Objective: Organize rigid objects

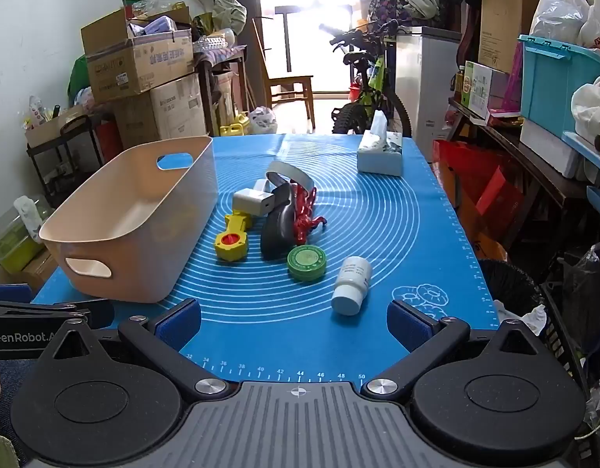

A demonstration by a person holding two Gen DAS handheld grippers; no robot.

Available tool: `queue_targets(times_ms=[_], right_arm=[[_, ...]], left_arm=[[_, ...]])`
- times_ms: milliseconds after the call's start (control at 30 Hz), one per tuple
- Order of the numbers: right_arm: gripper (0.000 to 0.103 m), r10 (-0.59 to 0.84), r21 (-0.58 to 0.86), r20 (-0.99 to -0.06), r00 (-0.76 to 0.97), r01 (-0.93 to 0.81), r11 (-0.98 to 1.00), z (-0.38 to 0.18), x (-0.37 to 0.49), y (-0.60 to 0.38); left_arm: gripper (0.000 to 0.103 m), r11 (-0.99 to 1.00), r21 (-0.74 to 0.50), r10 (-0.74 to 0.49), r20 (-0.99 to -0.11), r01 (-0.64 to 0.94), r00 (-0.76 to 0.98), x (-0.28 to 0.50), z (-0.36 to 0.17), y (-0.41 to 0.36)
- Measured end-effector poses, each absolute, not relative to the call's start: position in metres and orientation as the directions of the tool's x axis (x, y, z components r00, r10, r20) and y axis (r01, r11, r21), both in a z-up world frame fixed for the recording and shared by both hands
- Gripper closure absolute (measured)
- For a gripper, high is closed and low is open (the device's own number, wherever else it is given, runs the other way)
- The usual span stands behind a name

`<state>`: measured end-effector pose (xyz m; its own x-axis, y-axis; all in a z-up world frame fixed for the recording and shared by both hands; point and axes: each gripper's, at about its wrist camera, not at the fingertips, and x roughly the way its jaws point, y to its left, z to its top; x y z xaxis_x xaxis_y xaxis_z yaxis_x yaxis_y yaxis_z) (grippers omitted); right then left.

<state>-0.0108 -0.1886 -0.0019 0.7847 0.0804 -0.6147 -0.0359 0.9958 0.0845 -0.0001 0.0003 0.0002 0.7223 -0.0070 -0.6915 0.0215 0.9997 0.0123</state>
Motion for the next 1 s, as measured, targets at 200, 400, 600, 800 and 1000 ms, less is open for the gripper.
queue_targets(times_ms=[200,400,600,800,1000], right_arm=[[0.002,0.083,0.088,-0.610,0.788,-0.036,0.995,-0.0017,-0.0117,-0.1883],[0.002,0.083,0.088,-0.608,0.789,-0.037,0.995,-0.0014,-0.0120,-0.1879],[0.002,0.082,0.087,-0.607,0.791,-0.037,0.996,-0.0012,-0.0120,-0.1877],[0.002,0.081,0.086,-0.606,0.791,-0.036,0.996,-0.0009,-0.0120,-0.1876],[0.002,0.081,0.085,-0.606,0.792,-0.037,0.996,-0.0008,-0.0121,-0.1874]], left_arm=[[0.001,1.000,0.014,-0.006,-0.694,0.022,0.720,0.0005,0.0008,0.0017],[0.001,1.000,0.017,-0.004,-0.691,0.022,0.722,0.0000,0.0000,0.0009],[0.001,1.000,0.019,-0.003,-0.691,0.021,0.723,-0.0001,0.0000,0.0001],[0.001,1.000,0.016,-0.004,-0.691,0.021,0.723,-0.0001,0.0000,0.0005],[0.001,1.000,0.016,-0.004,-0.691,0.021,0.723,-0.0001,0.0001,0.0005]])
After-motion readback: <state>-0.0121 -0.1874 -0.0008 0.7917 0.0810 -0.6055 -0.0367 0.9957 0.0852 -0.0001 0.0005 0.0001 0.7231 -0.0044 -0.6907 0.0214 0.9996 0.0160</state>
